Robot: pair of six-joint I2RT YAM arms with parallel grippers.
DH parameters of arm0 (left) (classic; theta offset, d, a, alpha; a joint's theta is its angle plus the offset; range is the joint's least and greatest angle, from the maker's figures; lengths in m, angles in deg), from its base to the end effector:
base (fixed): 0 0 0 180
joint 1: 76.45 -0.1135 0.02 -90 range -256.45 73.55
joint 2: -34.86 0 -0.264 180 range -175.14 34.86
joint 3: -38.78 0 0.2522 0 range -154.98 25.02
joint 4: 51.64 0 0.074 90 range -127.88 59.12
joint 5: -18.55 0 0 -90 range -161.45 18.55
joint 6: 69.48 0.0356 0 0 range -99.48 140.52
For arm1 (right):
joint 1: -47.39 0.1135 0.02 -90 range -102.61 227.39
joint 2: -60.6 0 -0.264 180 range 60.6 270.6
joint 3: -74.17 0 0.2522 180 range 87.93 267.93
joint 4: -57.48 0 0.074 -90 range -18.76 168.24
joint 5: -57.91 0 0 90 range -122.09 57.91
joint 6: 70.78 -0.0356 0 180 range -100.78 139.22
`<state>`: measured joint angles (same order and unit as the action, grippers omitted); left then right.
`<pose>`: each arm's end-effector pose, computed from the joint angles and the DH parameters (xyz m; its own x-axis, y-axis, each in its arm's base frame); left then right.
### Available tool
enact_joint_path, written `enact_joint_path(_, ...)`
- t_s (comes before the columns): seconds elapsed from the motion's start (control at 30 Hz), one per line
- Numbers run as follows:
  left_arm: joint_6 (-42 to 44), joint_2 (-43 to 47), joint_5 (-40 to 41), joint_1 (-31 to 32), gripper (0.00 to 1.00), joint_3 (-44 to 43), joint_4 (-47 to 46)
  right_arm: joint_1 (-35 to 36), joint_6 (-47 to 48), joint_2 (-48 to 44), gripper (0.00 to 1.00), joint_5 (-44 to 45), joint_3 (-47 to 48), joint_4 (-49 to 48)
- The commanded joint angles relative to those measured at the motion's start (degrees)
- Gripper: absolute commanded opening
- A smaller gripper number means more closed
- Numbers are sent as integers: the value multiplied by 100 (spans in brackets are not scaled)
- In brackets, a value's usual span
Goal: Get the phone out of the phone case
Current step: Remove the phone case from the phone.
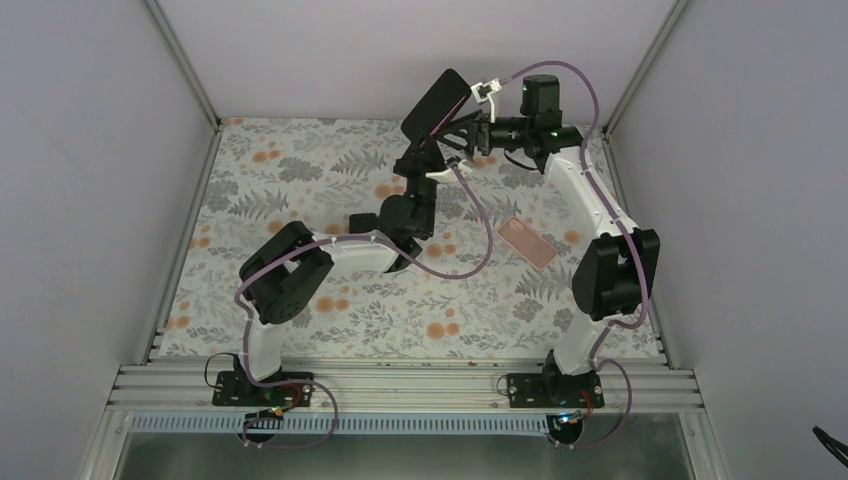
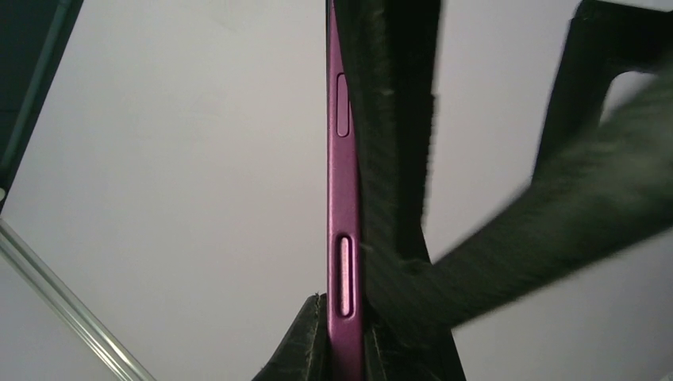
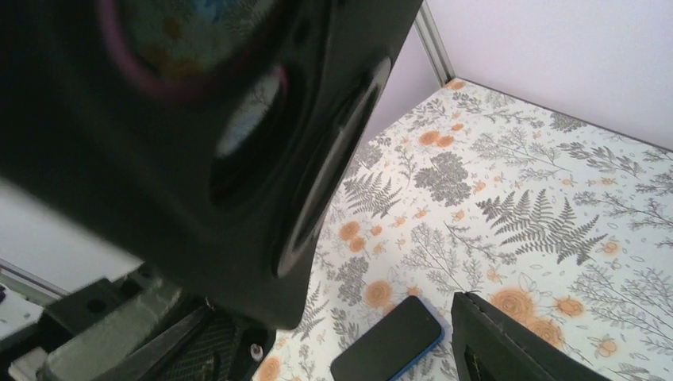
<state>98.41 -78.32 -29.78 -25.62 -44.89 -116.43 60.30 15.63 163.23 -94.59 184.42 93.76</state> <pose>0.2871 -0.3149 0.2901 0.3076 0.7788 -0.5467 -0.3071 0.6251 0.7176 0.3897 0.1217 0.3612 -0.5205 -0.0897 -0.8491 -0.8309 0.2823 0.4795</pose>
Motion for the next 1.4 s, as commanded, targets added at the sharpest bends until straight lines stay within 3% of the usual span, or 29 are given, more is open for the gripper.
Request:
enact_joint_path(0.0, 202, -141, -141, 234, 2, -157, -218, 81, -368, 33, 67, -209, 41, -209)
enact_joint_path(0.17, 377, -363, -135, 427, 2, -253, -404, 93, -427, 132, 67, -54, 127, -185)
enact_joint_path(0.37, 390, -309, -144, 610, 2, -293, -474, 12, -279, 36, 47, 419, 6, -224)
enact_joint_path(0.43, 234, -210, -89, 609, 2, -354, -212, -74, -299, 18, 50, 344, -82, -348)
enact_joint_path(0.6, 170, -93, -89, 475, 2, -340, -84, -126, 173, 31, 70, -408, 88, 57)
enact_joint_path(0.9, 74, 13, -98, 294, 2, -410, 107, -122, 1245, -95, 82, -887, 78, 1062)
enact_joint_path(1.07, 54, 83, -111, 272, 2, -379, 156, -132, 1288, -287, 80, -799, -43, 1055)
enact_joint_path(1.27, 68, 232, -115, 270, 2, -319, 138, -261, 641, -669, 64, -343, -729, 20)
enact_joint_path(1.37, 61, 321, -139, 268, 2, -254, 144, -298, 657, -659, 69, -430, -718, 3)
